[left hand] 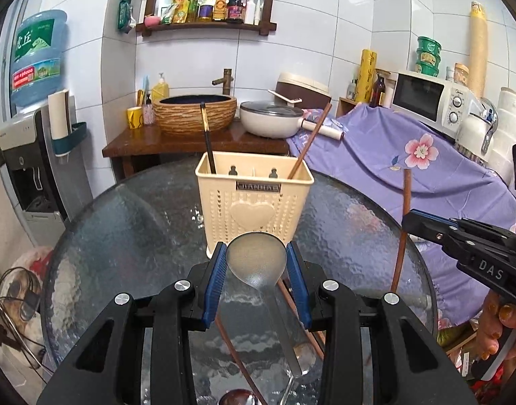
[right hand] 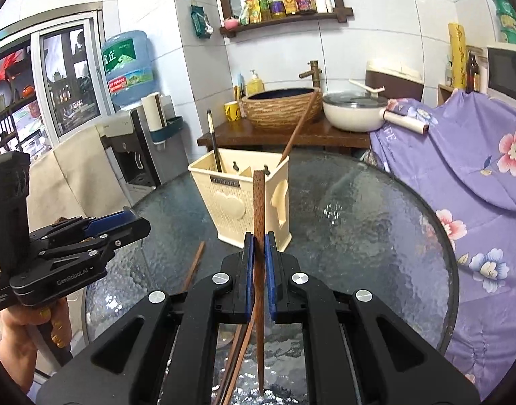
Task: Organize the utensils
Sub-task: 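Lift the spoon and chopstick and carry both above the cream holder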
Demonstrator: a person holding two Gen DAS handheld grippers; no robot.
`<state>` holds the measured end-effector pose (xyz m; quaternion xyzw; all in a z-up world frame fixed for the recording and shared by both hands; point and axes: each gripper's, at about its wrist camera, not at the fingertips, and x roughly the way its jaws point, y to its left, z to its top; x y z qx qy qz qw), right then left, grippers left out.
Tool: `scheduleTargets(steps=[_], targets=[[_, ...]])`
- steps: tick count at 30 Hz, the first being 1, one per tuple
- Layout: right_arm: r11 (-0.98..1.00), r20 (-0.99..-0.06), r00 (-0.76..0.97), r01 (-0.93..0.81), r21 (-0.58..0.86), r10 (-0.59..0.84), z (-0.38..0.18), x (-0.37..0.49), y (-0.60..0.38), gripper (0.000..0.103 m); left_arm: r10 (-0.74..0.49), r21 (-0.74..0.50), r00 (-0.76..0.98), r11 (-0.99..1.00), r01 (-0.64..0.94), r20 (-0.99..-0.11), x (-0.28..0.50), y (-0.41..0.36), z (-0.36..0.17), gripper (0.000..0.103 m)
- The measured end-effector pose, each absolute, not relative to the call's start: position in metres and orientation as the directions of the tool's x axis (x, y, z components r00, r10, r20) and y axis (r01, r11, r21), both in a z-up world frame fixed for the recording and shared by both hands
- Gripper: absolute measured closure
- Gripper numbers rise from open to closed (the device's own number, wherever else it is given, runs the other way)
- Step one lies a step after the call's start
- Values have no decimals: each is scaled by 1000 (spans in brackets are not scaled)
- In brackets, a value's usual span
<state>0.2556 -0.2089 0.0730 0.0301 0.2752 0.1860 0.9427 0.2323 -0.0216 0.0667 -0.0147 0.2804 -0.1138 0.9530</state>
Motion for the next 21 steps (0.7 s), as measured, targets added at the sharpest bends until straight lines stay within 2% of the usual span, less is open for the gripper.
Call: scheduleTargets(steps=[10, 16, 21], targets=[[924, -458, 804, -355, 143, 380, 119, 268, -197, 96, -201, -101, 837, 980, 174, -508, 257, -10, 98, 68], [916, -432, 808, -367, 164, 401, 175, 298, -186, 96, -153, -98, 858, 988, 120, -491, 296, -1, 142, 68], [921, -383, 837, -347, 178, 390, 233, 326, -178, 96, -90, -81, 900, 995, 61, -427, 327, 2, 189, 68]])
